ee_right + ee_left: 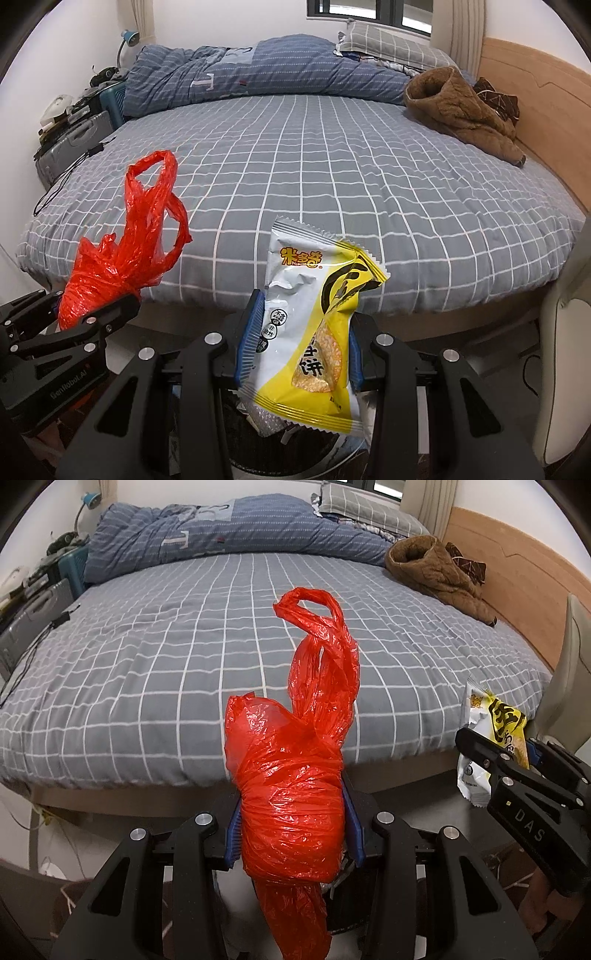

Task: Collect trash
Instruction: 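Carry the red bag and yellow snack wrapper over the trash bin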

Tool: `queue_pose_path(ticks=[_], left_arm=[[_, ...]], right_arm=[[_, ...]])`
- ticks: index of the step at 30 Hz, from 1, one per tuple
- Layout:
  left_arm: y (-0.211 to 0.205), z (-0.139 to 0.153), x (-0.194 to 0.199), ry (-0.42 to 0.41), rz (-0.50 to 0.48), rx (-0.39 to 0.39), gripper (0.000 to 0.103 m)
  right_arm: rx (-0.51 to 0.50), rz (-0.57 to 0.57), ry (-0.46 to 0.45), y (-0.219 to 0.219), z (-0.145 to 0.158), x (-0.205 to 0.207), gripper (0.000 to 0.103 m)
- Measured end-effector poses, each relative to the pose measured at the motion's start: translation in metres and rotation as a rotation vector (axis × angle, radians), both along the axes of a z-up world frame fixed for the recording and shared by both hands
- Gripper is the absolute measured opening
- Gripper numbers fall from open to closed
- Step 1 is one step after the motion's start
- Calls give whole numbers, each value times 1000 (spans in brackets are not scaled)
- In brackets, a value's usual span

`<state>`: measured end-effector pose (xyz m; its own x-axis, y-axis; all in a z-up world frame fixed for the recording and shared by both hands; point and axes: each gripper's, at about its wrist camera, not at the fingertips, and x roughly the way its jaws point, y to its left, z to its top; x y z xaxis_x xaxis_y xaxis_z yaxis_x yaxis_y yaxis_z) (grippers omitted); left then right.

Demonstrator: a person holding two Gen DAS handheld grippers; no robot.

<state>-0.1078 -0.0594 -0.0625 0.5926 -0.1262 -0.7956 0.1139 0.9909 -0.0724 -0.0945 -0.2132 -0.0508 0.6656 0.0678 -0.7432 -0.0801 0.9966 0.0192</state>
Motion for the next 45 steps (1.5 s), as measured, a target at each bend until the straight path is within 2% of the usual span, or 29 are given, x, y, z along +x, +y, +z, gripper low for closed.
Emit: queue_pose_path(ticks=[17, 20, 24, 29, 30, 32, 45], left_arm=[[-4, 19, -54, 32, -19, 13, 43], [-4, 15, -60, 46, -20, 15, 43], [-7, -4, -61, 73, -28, 20, 43], [-12, -35, -55, 115, -47, 25, 43], [-14, -44, -52, 129, -52, 29, 43], [-16, -57, -47, 154, -63, 28, 43], [-39, -132, -12, 312, -112, 67, 43]], right_arm=[[-12, 35, -21, 4, 19, -63, 38], [-5, 29, -10, 2, 15, -71, 38], [-27, 25, 25, 0, -6, -73, 38], [-17, 16, 100, -7, -50, -63, 38], [-40, 12, 119, -6, -59, -59, 38], [-61, 20, 140, -5, -70, -53, 38], [-25, 49, 252, -17, -118, -31, 38]])
